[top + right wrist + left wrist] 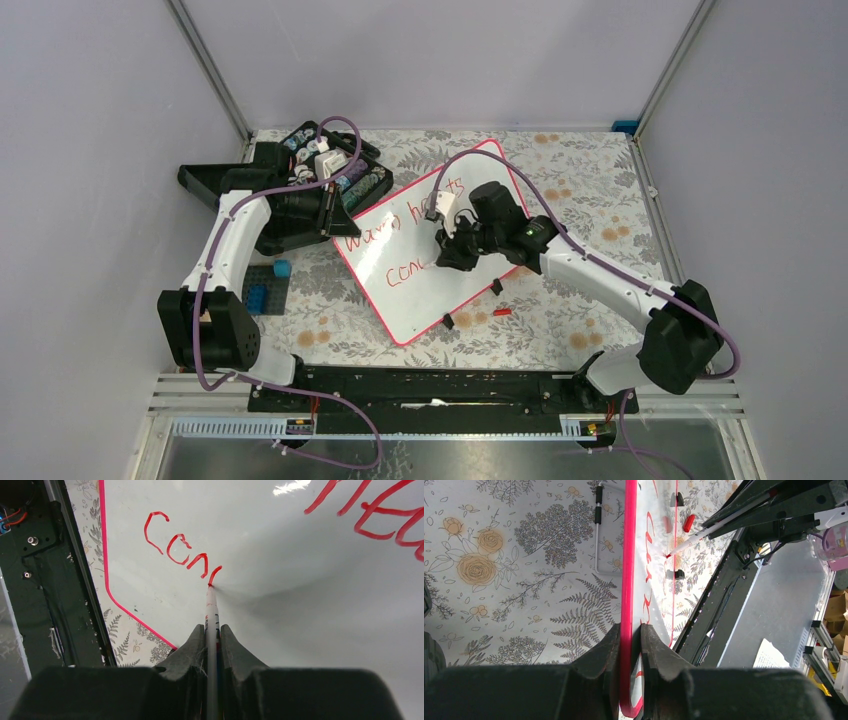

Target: Write a sentence on the whiteboard

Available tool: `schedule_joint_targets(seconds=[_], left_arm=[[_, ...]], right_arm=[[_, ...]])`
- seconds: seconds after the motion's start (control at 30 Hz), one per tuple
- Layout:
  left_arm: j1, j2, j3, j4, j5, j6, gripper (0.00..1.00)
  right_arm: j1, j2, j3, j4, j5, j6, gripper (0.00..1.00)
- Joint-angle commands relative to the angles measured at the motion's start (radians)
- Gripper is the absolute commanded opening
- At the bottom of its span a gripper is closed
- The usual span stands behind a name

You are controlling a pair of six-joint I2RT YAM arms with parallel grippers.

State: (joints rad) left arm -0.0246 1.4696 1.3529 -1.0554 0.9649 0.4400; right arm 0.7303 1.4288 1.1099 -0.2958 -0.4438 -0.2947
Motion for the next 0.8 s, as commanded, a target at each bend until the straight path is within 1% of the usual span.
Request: schedule_joint_targets(seconds=[0.0,0.57,0.77], left_arm=[[-0.023,0.018,-0.012,0.007,-0.057,0.046,0.00],[-0.024,0.024,-0.014,0.006,-0.060,0.047,0.00],[-0.023,0.022,-0.014,0.007,-0.061,0.049,0.00]], right_arm=[[-0.002,-0.029,-0.019,0.018,0.016,-0.008,0.00],[-0.003,0.022,0.082,0.026,0.030,-0.006,0.00],[-0.004,0.029,0.091,0.028,0.046,-0.012,0.00]])
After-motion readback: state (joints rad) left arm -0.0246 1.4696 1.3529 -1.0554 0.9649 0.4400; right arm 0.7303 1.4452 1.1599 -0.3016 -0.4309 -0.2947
